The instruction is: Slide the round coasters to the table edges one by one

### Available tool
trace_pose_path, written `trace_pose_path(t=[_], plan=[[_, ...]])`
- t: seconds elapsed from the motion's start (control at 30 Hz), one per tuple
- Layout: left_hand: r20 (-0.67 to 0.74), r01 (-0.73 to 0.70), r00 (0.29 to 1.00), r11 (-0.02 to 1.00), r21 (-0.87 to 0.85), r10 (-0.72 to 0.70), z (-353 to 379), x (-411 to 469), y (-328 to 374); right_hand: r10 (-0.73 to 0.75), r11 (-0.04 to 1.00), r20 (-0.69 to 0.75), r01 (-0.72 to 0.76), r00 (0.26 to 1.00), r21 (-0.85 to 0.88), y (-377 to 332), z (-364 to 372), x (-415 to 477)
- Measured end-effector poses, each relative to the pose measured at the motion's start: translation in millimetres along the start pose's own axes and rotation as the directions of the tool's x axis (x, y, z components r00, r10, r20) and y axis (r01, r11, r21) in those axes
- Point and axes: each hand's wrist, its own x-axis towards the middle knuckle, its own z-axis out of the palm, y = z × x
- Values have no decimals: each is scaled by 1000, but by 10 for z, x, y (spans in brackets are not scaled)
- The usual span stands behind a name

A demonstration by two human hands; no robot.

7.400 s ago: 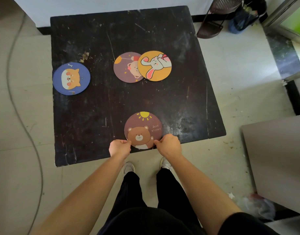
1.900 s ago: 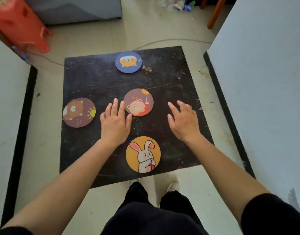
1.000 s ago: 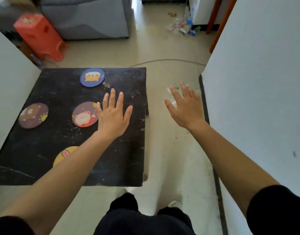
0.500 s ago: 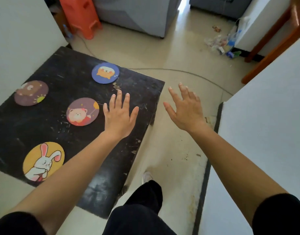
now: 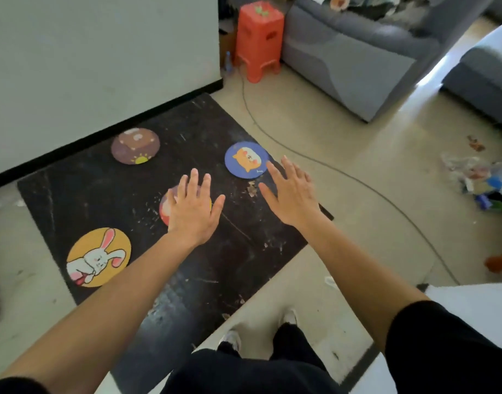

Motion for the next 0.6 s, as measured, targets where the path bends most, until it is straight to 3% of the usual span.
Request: trace_pose_path(t=[0.13, 0.27, 0.4, 0.6], plan=[[-10, 191, 981, 981, -25, -192, 14, 145, -181, -186, 981, 8, 185, 983, 62, -128, 113, 601], [23, 412, 911, 910, -54, -411, 97, 190, -285, -319, 947, 108, 310, 942, 88, -233, 330, 1125], [78, 597, 802, 798, -84, -592, 224, 202, -296, -407, 909, 171, 378, 897, 177, -363, 574, 1456], [221, 721, 692, 676, -153, -687, 644, 372, -460, -441, 882, 277, 354, 854, 311, -608, 1102, 1572]])
